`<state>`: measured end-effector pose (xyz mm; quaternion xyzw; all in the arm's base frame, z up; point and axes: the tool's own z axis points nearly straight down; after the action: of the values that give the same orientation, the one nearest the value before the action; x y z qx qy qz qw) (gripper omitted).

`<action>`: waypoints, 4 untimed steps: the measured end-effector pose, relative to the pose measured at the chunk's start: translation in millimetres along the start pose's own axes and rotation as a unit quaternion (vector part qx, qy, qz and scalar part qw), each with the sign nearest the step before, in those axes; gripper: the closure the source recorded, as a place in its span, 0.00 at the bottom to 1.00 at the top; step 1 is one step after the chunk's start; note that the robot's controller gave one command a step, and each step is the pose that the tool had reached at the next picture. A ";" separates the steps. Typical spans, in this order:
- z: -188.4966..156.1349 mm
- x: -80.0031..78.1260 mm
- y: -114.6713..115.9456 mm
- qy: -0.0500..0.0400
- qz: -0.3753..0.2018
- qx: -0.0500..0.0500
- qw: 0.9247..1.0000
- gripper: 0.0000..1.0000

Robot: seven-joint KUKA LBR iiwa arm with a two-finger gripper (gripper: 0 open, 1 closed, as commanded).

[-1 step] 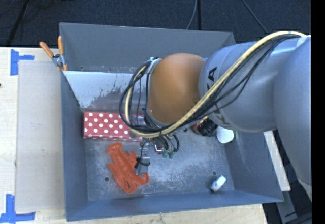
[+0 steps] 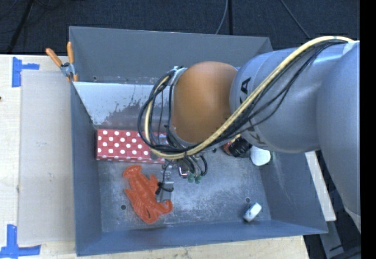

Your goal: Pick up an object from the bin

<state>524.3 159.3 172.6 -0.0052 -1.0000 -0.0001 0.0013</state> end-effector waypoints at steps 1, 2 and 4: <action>36.0 10.7 -6.1 -0.003 -0.036 -0.001 0.999 0.00; 83.1 30.2 -6.1 0.000 -0.118 0.000 0.993 0.00; 101.8 11.0 5.4 -0.004 -0.154 -0.001 0.988 1.00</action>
Offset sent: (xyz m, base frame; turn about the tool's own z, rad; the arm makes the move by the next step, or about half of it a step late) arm -0.0399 -0.0049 -0.1026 -0.2775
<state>513.1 164.9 70.8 0.1486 -0.9889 -0.0010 -0.0026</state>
